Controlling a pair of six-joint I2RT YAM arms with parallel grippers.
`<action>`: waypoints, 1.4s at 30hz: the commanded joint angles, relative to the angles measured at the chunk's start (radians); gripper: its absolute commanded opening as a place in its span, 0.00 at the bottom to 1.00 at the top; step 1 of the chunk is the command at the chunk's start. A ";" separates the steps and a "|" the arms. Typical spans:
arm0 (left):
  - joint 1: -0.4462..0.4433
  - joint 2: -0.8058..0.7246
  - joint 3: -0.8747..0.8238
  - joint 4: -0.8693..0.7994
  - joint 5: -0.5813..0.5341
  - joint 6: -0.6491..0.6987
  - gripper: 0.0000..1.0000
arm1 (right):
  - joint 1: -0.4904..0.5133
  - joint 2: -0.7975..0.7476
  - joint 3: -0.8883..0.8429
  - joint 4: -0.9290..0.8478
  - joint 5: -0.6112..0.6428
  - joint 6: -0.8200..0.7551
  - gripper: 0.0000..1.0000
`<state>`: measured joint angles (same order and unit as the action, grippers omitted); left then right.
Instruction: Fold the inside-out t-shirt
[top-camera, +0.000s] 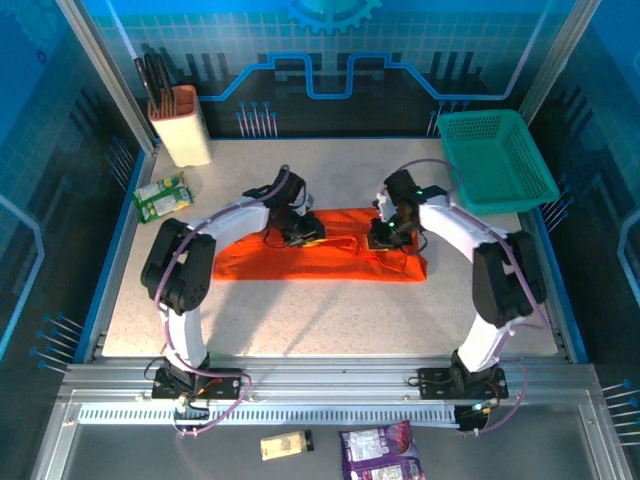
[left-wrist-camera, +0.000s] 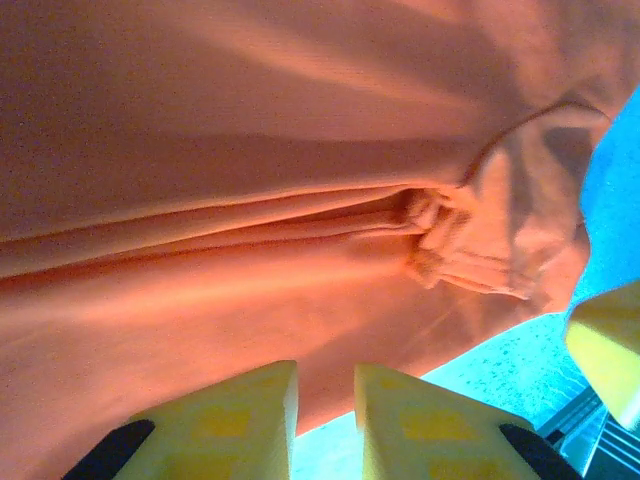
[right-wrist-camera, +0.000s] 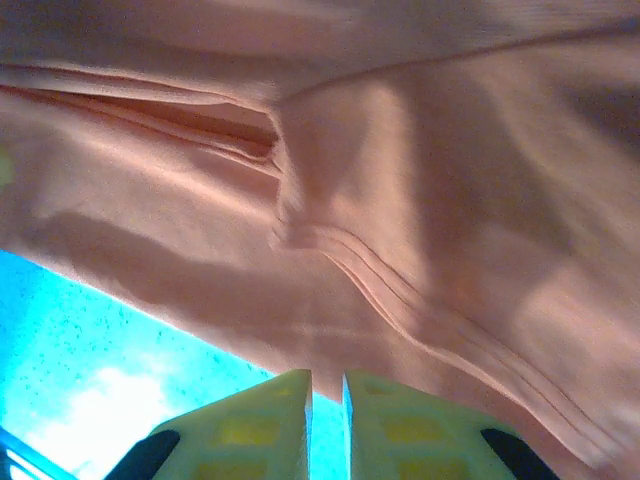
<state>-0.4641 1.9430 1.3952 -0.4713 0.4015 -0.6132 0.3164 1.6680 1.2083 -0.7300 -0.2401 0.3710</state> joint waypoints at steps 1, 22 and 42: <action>-0.048 0.068 0.091 -0.006 0.002 -0.039 0.25 | -0.057 -0.093 -0.096 0.000 0.009 0.040 0.18; -0.188 0.286 0.324 -0.181 -0.182 0.010 0.30 | -0.184 -0.311 -0.416 0.096 -0.023 0.110 0.21; -0.198 0.285 0.321 -0.141 -0.133 -0.008 0.11 | -0.202 -0.146 -0.439 0.308 -0.049 0.186 0.26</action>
<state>-0.6540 2.2131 1.6917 -0.6151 0.2501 -0.6296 0.1349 1.5002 0.7803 -0.4797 -0.2630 0.5327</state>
